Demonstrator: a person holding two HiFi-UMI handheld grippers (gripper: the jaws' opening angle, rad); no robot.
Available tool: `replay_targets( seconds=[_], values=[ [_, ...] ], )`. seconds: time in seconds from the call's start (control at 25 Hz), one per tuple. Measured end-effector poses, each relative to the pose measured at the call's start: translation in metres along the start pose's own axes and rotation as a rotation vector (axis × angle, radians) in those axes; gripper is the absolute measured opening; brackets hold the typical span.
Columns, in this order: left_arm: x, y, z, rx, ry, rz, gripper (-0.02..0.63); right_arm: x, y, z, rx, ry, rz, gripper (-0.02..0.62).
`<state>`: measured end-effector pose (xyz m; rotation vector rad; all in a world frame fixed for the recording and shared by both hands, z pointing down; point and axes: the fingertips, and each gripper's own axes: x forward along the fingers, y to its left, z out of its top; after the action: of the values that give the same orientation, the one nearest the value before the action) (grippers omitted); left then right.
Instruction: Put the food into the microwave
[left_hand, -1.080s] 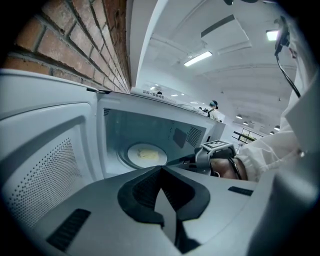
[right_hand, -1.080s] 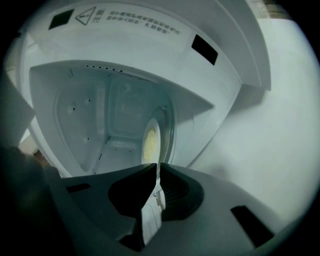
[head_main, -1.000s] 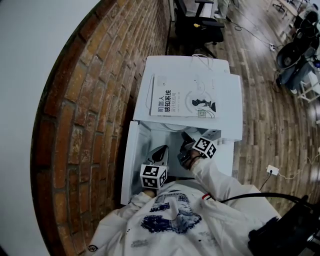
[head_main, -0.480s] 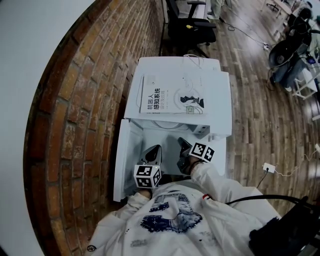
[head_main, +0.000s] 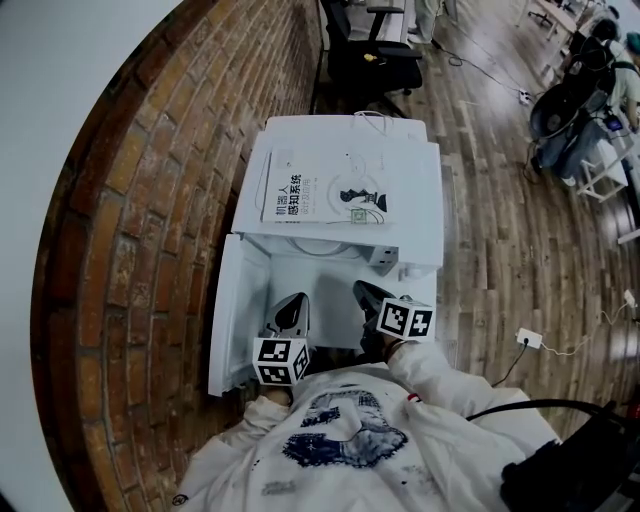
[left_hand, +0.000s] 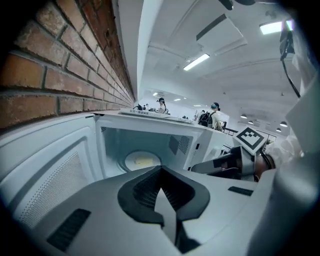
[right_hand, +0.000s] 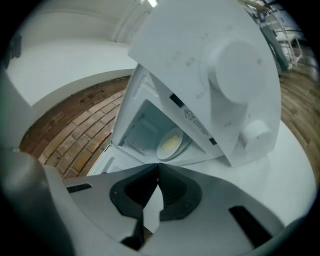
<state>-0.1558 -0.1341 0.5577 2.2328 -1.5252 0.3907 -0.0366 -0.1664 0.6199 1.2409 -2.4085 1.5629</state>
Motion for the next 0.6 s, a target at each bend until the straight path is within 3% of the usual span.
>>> replay_targets(
  seconds=[0.4,0.6],
  values=[
    [-0.016,-0.025,0.035,0.061,-0.061,0.036,0.008,-0.053,0.056,0.028,-0.518,-0.031,0.042,0.015],
    [-0.024,-0.043,0.054,0.065,-0.086,0.029,0.008,-0.074,0.087,0.045,-0.626,-0.073,0.106,0.014]
  ],
)
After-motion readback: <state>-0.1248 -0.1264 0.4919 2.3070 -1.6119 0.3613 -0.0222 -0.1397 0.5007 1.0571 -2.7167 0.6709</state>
